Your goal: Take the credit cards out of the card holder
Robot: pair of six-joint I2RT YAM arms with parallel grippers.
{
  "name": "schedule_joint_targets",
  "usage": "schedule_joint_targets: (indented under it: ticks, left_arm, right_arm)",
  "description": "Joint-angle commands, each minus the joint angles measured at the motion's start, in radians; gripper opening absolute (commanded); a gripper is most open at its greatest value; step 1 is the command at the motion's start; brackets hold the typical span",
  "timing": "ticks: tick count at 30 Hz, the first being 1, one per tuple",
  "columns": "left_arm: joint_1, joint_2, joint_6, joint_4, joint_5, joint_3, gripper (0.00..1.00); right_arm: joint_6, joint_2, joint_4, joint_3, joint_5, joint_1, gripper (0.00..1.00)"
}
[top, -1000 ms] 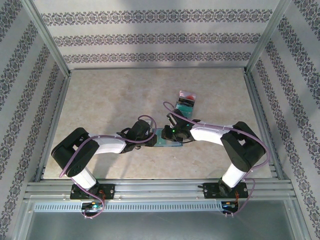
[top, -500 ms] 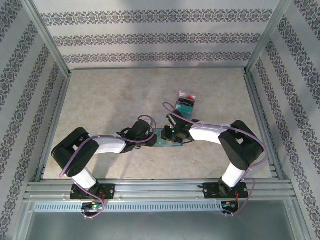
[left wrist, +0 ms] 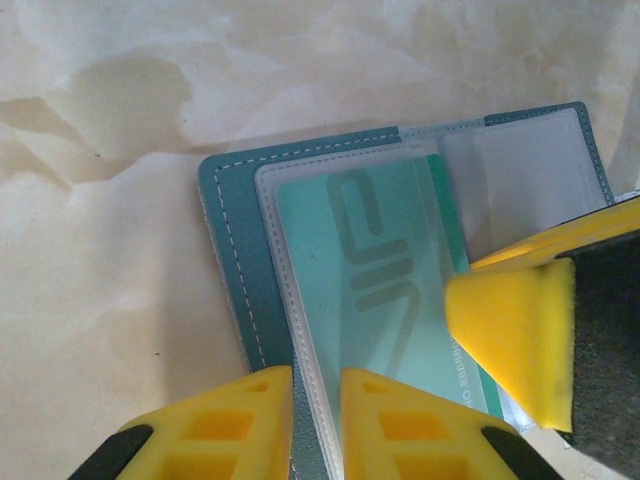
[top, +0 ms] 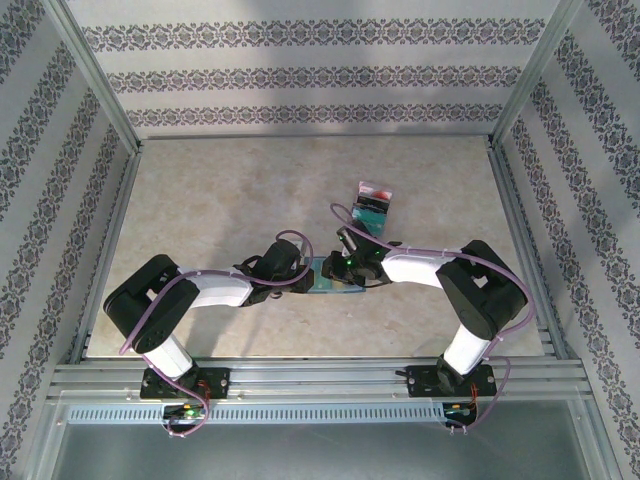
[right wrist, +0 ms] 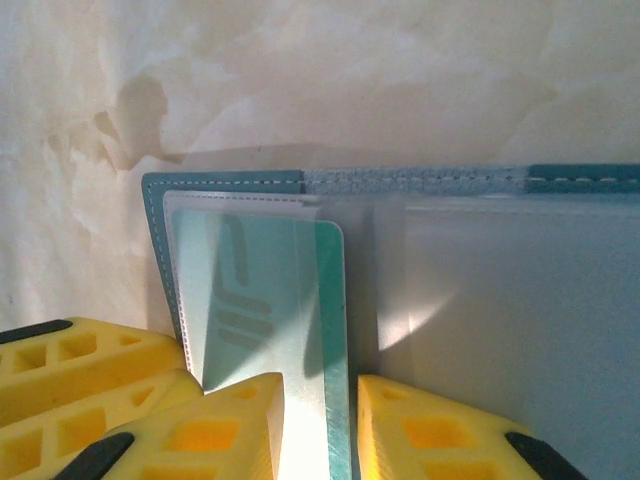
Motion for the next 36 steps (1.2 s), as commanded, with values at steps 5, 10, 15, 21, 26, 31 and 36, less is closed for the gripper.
schedule_joint_targets:
  ticks: [5,10,15,21,26,31,36]
  left_arm:
    - [-0.004,0.033,-0.02,0.018,0.037,0.013,0.16]
    - [-0.004,0.03,-0.022,0.014,0.033,0.011,0.16]
    - [-0.004,0.024,-0.022,0.009,0.026,0.009,0.16]
    - [-0.004,0.022,-0.022,0.004,0.022,0.009,0.15]
    - [-0.004,0.018,-0.022,-0.002,0.013,0.009,0.15]
    - [-0.004,0.014,-0.024,-0.005,0.009,0.007,0.15]
    - [-0.003,0.013,-0.027,-0.012,0.001,0.007,0.15]
  right_arm:
    - [0.061,0.011,0.182,-0.077,-0.099,-0.029,0.27]
    - [0.085,-0.004,0.282,-0.117,-0.142,-0.042,0.26]
    - [0.097,-0.023,0.366,-0.151,-0.19,-0.054,0.26]
    - [0.109,-0.049,0.444,-0.183,-0.217,-0.056,0.26]
    - [0.1,-0.063,0.453,-0.191,-0.233,-0.056,0.25]
    - [0.093,-0.07,0.463,-0.197,-0.244,-0.053,0.22]
    - [0.083,-0.075,0.465,-0.201,-0.247,-0.053,0.18]
